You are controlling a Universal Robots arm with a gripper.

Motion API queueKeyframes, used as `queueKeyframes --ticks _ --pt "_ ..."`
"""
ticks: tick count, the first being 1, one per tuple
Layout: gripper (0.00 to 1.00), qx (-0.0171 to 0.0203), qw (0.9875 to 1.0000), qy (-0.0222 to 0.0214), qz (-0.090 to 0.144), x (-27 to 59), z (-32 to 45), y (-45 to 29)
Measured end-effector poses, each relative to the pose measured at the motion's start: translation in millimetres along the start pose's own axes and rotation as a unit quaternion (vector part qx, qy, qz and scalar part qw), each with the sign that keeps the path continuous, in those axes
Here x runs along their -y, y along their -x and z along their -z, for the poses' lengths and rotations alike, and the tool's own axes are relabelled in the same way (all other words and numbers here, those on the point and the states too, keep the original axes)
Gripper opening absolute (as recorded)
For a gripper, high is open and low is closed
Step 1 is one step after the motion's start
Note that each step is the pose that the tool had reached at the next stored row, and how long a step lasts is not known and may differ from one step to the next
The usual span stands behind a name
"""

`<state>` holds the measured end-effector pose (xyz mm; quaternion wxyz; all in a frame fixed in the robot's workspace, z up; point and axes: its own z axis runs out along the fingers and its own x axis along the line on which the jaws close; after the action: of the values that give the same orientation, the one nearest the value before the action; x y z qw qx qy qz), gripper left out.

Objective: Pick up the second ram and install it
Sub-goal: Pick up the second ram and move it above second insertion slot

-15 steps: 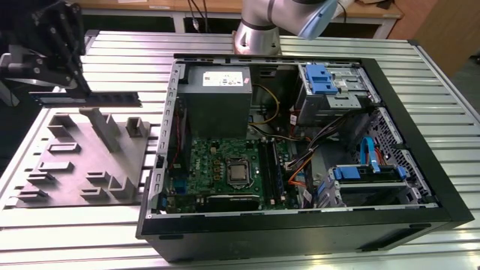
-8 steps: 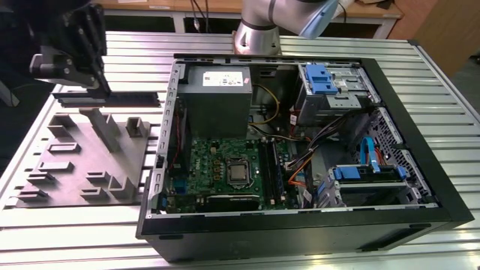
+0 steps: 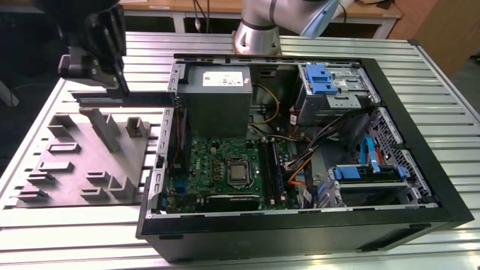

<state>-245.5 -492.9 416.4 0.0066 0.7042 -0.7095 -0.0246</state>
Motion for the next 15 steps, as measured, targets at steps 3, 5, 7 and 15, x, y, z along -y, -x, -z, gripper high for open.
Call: queueKeyframes --ticks 3,5,7,15 --pt "0.11 0.0 1.0 0.0 0.0 9.3 0.3 0.0" --pt "0.11 0.0 1.0 0.0 0.0 15.2 0.5 0.1" --pt "0.11 0.0 1.0 0.0 0.0 20.9 0.7 0.2" --pt "0.11 0.0 1.0 0.0 0.0 44.1 1.4 0.3"
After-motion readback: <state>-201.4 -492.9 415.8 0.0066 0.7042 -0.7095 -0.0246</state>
